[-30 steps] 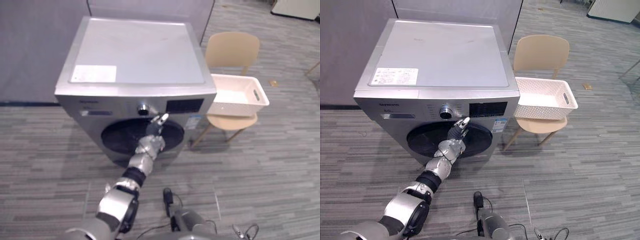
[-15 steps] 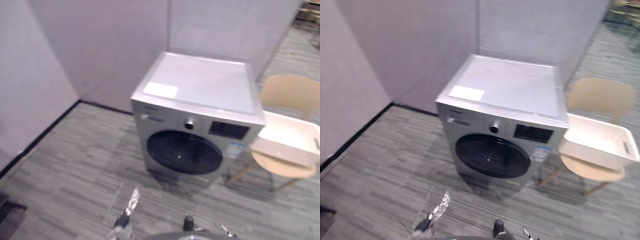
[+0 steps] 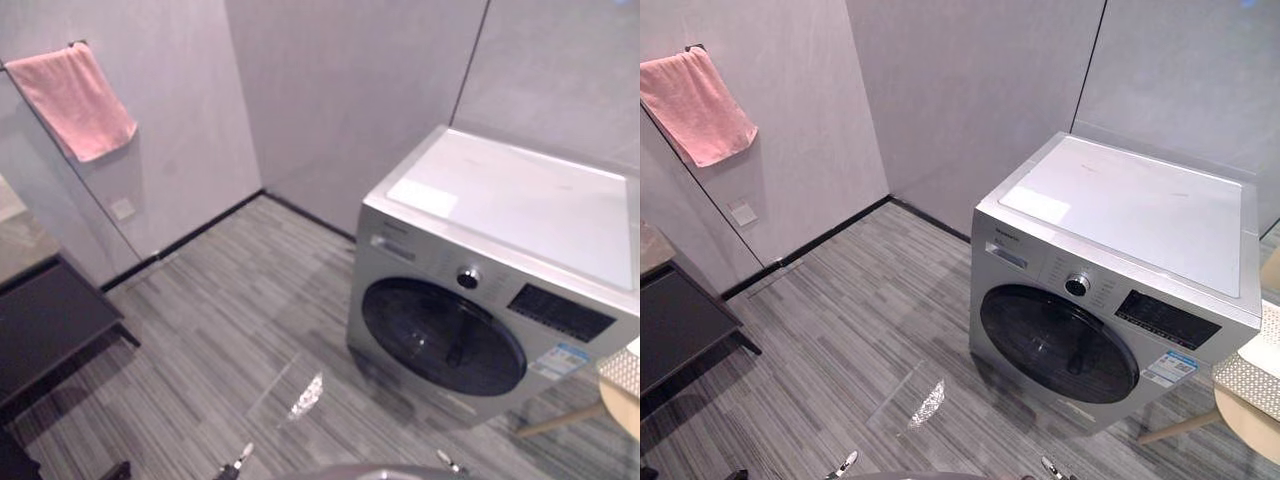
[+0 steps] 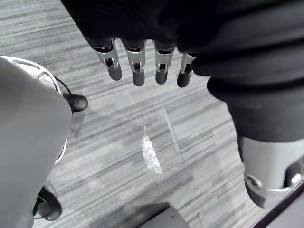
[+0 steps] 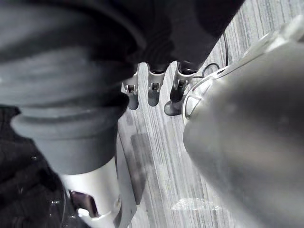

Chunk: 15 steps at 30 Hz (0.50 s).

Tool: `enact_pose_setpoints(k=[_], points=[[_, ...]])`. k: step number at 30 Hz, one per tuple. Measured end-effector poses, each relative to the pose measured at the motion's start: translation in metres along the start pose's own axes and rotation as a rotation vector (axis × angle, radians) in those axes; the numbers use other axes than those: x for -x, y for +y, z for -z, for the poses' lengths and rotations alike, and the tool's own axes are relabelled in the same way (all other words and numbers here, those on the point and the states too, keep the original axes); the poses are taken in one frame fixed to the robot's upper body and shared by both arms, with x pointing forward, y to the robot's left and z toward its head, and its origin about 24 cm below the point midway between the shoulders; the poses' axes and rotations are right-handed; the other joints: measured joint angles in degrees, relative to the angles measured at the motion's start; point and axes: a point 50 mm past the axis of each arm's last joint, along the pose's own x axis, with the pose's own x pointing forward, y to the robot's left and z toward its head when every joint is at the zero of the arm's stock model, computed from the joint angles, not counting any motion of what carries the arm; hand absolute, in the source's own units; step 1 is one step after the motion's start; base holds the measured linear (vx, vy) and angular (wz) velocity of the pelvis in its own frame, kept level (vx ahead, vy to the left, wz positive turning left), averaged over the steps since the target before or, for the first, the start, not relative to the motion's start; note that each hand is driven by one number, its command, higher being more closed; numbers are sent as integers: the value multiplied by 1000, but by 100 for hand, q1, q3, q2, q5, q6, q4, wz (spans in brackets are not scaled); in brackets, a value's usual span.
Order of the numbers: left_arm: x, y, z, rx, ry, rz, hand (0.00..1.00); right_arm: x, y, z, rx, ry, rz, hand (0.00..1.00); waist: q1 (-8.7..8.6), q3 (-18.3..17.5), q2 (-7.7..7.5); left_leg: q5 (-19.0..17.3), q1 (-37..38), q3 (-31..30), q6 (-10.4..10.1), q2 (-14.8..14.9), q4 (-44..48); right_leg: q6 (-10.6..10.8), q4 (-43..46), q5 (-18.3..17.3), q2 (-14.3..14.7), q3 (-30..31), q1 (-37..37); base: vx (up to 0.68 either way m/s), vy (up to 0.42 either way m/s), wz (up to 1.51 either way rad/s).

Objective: Pick up the laundry basket with both hands and put the clothes into the washing machine.

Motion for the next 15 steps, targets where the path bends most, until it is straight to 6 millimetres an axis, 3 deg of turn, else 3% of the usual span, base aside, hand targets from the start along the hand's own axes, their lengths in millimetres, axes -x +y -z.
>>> enact_pose_setpoints(k=[5,8,9,11,12,13,14,15], points=[[-4,-20,-17,-201,-34,82,0,-3,13,-9,102,-8,-41,0,-9,202,-4,-5,63,-10,1,46,108,12,308,-143,-44,121,-52,-16,-33,-5],[-6,-22,-24,-217,-53,90,0,-3,13,-10,175,-4,-49,0,-19,327,-39,-43,99,-30,-46,130,231,36,521,-296,-58,141,-48,-65,-82,2],[-6,-22,-24,-214,-53,87,0,-3,9,-10,199,1,-40,0,-22,371,-43,-133,90,-39,-146,233,324,17,570,-351,-28,149,-42,-50,-139,-5],[-5,-18,-21,-183,-47,74,0,-2,5,-7,216,11,-31,0,-25,457,25,-521,-88,-39,-345,554,960,-36,639,-571,122,233,-3,-38,-157,-9],[-4,-13,-16,-121,-36,55,0,-1,1,-5,216,23,-21,0,-24,453,145,-827,-217,-37,-586,914,1502,-120,680,-702,341,265,72,-11,-157,-10],[-2,-8,-11,-89,-26,39,0,-1,-1,-6,220,21,-15,0,-22,455,211,-929,-272,-38,-659,1105,1742,-201,813,-828,456,266,81,75,-195,-9],[-1,2,-8,-26,-22,6,0,-1,-6,-7,241,20,-6,0,-6,494,219,-988,-438,-122,-685,1377,2488,-190,1123,-1205,538,319,52,151,-235,-14],[-1,9,-11,54,-36,-22,0,-1,-11,-9,259,30,12,0,43,555,256,-759,-924,-417,-544,1732,3621,-225,1149,-1313,660,341,92,151,-256,-17]])
